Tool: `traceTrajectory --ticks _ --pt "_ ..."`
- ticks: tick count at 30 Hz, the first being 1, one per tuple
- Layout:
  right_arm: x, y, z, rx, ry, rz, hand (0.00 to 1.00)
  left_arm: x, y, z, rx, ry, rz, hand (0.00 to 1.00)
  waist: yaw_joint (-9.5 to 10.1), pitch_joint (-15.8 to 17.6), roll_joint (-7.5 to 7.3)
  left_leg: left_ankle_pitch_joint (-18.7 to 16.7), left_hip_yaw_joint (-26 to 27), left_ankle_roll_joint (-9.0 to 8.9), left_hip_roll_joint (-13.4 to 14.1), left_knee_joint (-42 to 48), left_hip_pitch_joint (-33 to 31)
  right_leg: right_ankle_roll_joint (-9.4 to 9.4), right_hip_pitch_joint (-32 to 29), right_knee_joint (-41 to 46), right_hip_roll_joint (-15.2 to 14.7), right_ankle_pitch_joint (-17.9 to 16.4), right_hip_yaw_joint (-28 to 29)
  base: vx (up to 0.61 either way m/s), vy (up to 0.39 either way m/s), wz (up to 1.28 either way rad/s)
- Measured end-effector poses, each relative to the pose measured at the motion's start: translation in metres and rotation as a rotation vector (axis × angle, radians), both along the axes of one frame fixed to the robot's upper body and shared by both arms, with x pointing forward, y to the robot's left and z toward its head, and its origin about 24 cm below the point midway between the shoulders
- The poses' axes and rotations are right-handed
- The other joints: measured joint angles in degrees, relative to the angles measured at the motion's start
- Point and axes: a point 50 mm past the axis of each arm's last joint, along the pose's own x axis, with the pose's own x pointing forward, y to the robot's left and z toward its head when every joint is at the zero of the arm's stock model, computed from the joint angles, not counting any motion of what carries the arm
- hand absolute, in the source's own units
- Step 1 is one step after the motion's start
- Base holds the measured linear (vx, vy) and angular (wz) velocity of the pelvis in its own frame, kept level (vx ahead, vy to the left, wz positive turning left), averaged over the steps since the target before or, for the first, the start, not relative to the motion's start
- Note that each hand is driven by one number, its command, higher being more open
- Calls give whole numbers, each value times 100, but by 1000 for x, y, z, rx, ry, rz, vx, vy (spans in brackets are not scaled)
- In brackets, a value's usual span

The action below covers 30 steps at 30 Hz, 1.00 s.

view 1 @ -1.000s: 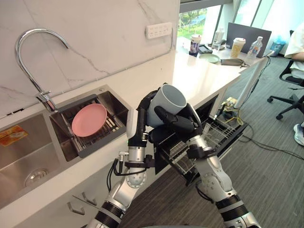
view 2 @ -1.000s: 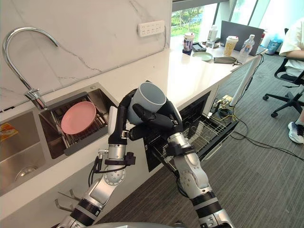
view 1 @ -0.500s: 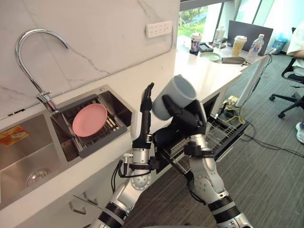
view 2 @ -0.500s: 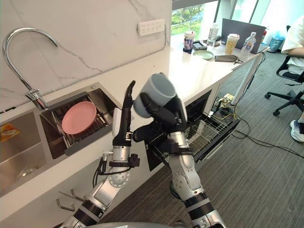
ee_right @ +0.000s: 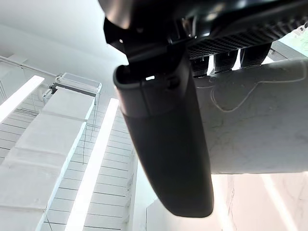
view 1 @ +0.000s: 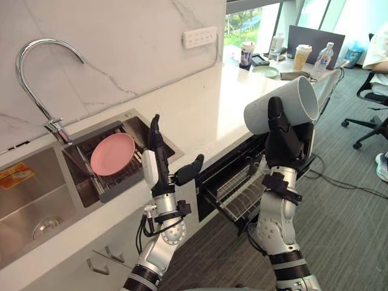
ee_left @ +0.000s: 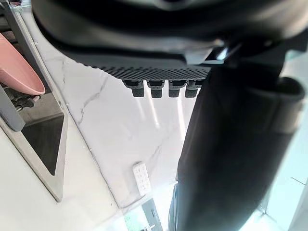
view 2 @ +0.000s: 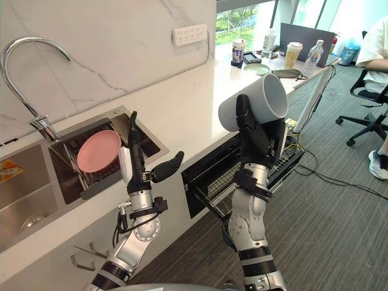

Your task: Walk over to the sink, pick up the cup, carry it to the dishwasher, place the cup inside the dishwasher, then close the dishwasher door

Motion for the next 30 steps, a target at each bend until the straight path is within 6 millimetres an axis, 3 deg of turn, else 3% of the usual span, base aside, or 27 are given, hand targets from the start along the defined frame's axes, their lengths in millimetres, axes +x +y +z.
traceTrajectory --ticks 3,6,10,14,20,24,27,29,30 --pt "-4 -6 1 -8 15 -69 0 2 1 6 -98 9 -85 100 13 4 2 -1 1 0 -1 -7 0 1 0 0 -2 -1 0 0 0 0" --pt "-8 -18 7 -58 20 -191 0 5 -7 6 -246 87 -316 100 16 8 5 -3 4 3 -10 -24 3 6 0 0 -12 -4 -1 0 0 0" --pt "-18 -48 14 -106 34 -359 0 -9 -38 8 -406 162 -694 100 -13 16 12 -11 21 7 -23 -90 25 32 0 2 -34 -22 2 0 0 0" --pt "-33 -90 4 -146 146 -522 0 -27 -62 21 -575 197 -1078 100 -56 49 71 -17 32 16 -25 -122 35 73 -7 15 -49 -52 2 0 0 0" --pt "-56 -121 -17 -152 283 -645 0 -45 -78 13 -655 308 -1293 100 -165 66 126 -41 97 -5 -12 -167 36 99 -77 58 -44 -100 62 4 -2 -5" --pt "-59 -131 -37 -191 381 -624 0 -58 -83 -12 -659 494 -1353 100 -195 73 126 -76 117 -9 -10 -162 34 106 -128 129 -50 -145 101 -4 -2 -3" --pt "-55 -125 -52 -248 448 -511 0 -63 -79 -56 -554 719 -1235 100 -187 75 123 -83 114 -13 -2 -169 -3 97 -180 150 -46 -153 111 0 0 0" --pt "-51 -118 -62 -280 490 -429 0 -73 -66 -93 -465 891 -1096 100 -187 76 122 -82 110 -13 8 -178 -21 83 -199 155 -37 -163 106 0 0 0" --pt "-50 -116 -64 -289 501 -409 0 -77 -61 -102 -445 938 -1054 100 -184 78 119 -81 108 -12 11 -178 -25 81 -200 154 -35 -165 101 5 -18 3"
